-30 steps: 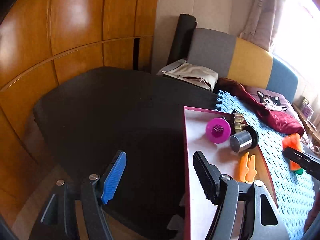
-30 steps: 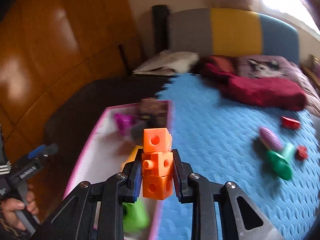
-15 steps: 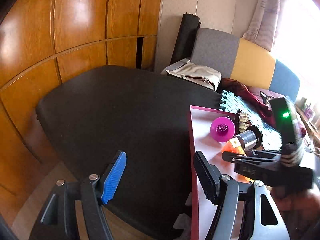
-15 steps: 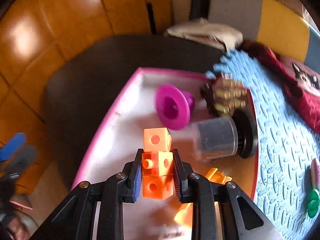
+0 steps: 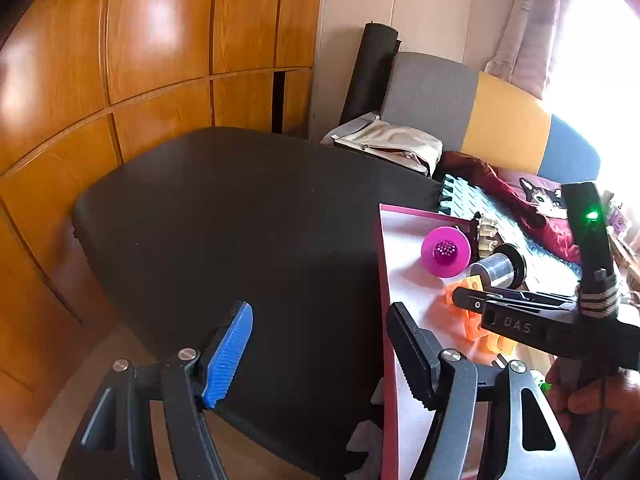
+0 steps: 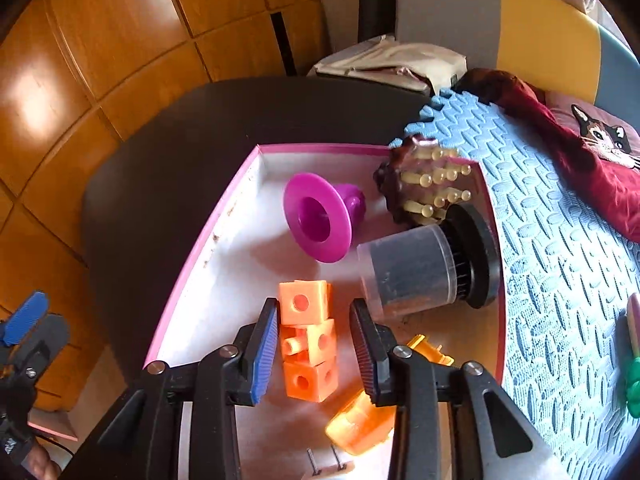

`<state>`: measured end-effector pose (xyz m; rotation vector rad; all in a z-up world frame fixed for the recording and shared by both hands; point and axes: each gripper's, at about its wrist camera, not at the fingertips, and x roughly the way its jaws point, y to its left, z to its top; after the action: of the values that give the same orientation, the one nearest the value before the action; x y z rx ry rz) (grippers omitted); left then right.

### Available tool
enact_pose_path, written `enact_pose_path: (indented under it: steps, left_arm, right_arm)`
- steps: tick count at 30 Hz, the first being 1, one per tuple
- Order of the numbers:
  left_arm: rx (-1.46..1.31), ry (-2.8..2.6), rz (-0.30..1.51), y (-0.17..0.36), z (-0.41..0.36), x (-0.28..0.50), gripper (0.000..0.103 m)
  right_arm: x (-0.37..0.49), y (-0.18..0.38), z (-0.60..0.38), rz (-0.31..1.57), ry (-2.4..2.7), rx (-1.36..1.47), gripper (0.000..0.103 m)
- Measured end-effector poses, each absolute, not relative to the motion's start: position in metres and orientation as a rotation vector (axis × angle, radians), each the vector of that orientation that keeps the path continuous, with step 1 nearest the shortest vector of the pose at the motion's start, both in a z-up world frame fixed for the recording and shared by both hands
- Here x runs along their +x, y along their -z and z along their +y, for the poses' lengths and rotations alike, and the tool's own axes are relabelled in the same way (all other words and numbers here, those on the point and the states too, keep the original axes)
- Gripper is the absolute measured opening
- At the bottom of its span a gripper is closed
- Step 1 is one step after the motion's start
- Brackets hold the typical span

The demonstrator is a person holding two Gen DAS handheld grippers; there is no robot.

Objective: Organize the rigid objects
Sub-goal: 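Carry the orange blocks into the tray and open the right tool, then move both tools back over the mat toward the green toy and purple egg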

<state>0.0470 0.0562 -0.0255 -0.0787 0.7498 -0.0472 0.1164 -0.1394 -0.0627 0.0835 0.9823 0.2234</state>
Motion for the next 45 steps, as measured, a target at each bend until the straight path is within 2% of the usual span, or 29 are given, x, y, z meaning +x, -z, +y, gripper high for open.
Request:
enact_pose_path:
  steps: [21,31,45]
  left_arm:
    - [-0.032,0.098,0.730,0.013,0.034,0.039,0.070]
    - [0.013,0.139,0.718,0.004,0.012,0.036,0.073]
    - [0.125,0.260,0.699,-0.007,-0.049,0.027,0.073]
  right_arm:
    - [0.058,0.005,-0.191,0.759,-0.137,0.109,0.037]
    - [0.027,-0.004,-0.277,0.716,0.034,0.130,0.040]
    - [-0.023,0.029,-0.443,0.708,0.447,0.194,0.043]
